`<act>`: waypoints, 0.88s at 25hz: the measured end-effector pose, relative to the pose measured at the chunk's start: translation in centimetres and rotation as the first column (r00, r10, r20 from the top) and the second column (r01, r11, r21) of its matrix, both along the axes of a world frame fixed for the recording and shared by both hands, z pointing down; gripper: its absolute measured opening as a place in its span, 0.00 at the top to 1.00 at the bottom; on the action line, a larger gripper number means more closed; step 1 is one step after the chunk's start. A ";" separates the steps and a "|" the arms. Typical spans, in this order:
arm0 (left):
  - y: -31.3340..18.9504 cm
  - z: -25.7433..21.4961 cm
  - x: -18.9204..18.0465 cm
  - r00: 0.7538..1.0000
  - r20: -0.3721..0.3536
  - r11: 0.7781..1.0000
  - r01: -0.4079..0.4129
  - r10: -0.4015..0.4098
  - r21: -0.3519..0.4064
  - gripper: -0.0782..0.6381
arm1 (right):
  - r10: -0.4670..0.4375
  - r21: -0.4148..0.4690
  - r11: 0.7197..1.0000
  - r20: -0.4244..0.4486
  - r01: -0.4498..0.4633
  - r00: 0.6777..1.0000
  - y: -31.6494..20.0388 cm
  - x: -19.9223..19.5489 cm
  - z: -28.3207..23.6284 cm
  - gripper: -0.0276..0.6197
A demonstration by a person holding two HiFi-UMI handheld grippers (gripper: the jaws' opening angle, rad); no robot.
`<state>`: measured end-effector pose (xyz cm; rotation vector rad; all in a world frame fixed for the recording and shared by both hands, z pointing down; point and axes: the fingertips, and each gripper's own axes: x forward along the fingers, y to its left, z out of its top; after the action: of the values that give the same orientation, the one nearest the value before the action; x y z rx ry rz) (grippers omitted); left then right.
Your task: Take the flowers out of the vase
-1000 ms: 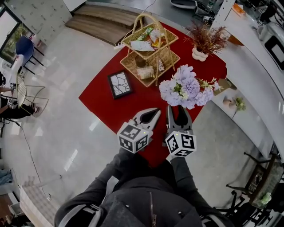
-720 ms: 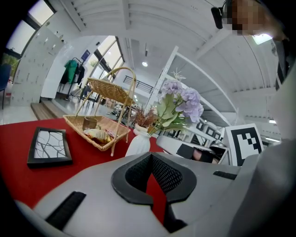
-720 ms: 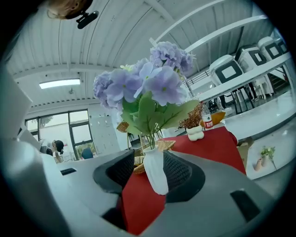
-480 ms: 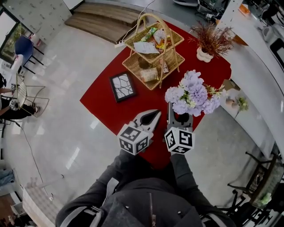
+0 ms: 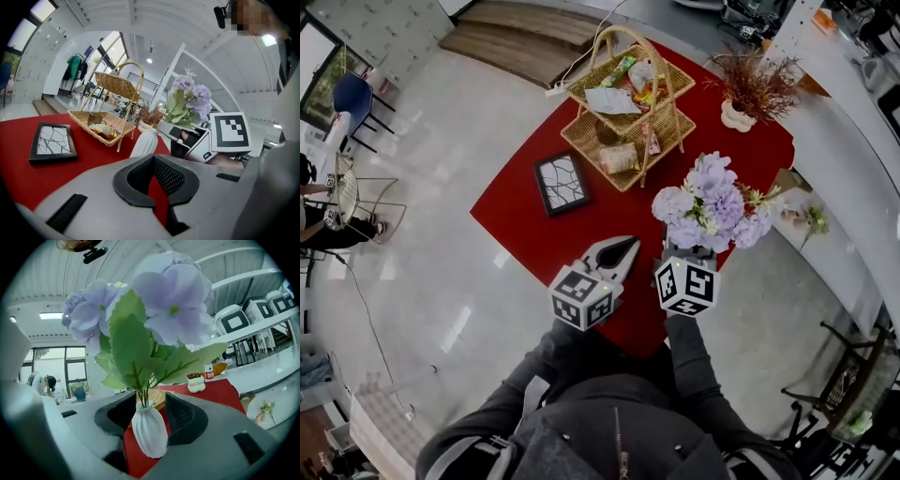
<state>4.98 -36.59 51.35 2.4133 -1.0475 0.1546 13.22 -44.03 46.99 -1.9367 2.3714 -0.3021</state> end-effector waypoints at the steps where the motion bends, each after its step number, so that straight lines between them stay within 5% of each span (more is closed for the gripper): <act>1: 0.0 0.0 0.0 1.000 0.002 1.000 -0.001 0.001 -0.001 0.88 | -0.002 0.004 1.000 -0.005 0.002 1.000 -0.1 0.0 -0.1 0.72; 15: 0.4 0.4 -0.3 1.000 0.017 1.000 0.003 -0.003 -0.014 0.88 | -0.018 0.018 1.000 -0.033 0.019 0.999 -1.9 -0.2 -0.6 0.72; 22: 0.7 0.5 -0.6 1.000 0.022 1.000 0.009 -0.008 -0.017 0.88 | -0.032 0.016 0.999 -0.040 0.032 0.999 -1.9 -0.8 -0.8 0.87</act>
<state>4.35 -35.94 51.84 2.3970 -1.0622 0.1867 12.43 -45.90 46.17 -1.9170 2.4237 -0.2469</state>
